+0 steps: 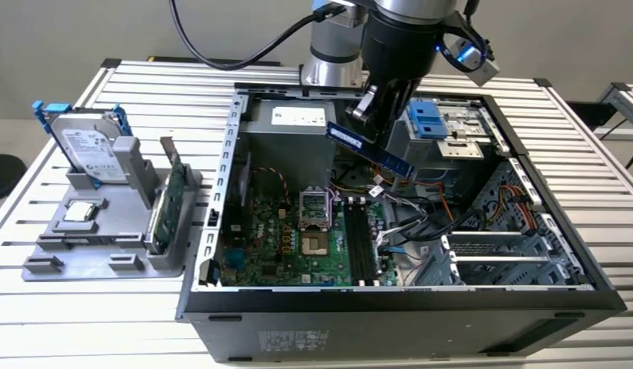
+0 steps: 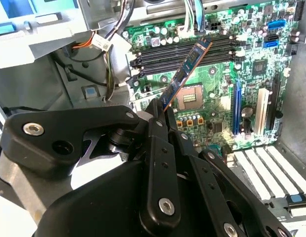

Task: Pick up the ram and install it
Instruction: 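Insert the ram into the slot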

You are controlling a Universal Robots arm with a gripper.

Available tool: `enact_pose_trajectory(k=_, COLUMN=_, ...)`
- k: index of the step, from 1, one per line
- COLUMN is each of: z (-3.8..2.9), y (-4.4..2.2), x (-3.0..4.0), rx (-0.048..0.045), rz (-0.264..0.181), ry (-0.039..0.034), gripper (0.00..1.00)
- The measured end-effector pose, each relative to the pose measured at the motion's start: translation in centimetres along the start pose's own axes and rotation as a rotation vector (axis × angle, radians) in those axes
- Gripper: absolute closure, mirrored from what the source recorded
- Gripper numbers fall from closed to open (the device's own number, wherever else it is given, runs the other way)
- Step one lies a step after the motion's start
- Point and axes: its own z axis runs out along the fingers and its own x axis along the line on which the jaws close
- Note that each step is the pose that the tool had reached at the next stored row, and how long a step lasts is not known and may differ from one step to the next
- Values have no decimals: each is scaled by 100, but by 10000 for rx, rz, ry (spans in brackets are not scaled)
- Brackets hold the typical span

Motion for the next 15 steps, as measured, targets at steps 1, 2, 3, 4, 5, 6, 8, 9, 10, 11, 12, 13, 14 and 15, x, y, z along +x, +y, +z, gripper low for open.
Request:
enact_pose_trajectory(k=1, z=1, y=0, x=0, rx=-1, rz=66, ry=-1, gripper=100)
enact_pose_trajectory(k=2, z=2, y=0, x=0, rx=-2, rz=140, ry=-1, gripper=100)
enact_pose_trajectory(k=3, z=2, y=0, x=0, rx=-2, rz=214, ry=1, gripper=100)
enact_pose_trajectory(k=4, z=4, y=0, x=0, rx=-3, rz=284, ry=-1, gripper=100)
enact_pose_trajectory(k=5, z=4, y=0, x=0, rx=-4, rz=364, ry=0, gripper=100)
enact_pose_trajectory(k=6, z=5, y=0, x=0, rx=-6, rz=458, ry=-1, gripper=100)
enact_pose_trajectory(k=8, z=6, y=0, x=0, rx=-8, rz=675, ry=0, gripper=100)
enact_pose_trajectory(k=9, z=7, y=0, x=0, rx=-9, rz=789, ry=-1, gripper=100)
enact_pose_trajectory(k=10, z=7, y=0, x=0, rx=-10, rz=903, ry=0, gripper=100)
enact_pose_trajectory(k=11, z=8, y=0, x=0, rx=-12, rz=1025, ry=0, gripper=100)
enact_pose_trajectory(k=12, z=8, y=0, x=0, rx=-13, rz=1154, ry=0, gripper=100)
enact_pose_trajectory(k=13, z=9, y=0, x=0, rx=-15, rz=1283, ry=0, gripper=100)
enact_pose_trajectory(k=14, z=9, y=0, x=0, rx=-16, rz=1408, ry=-1, gripper=100)
enact_pose_trajectory(k=15, z=10, y=0, x=0, rx=-19, rz=1654, ry=-1, gripper=100)
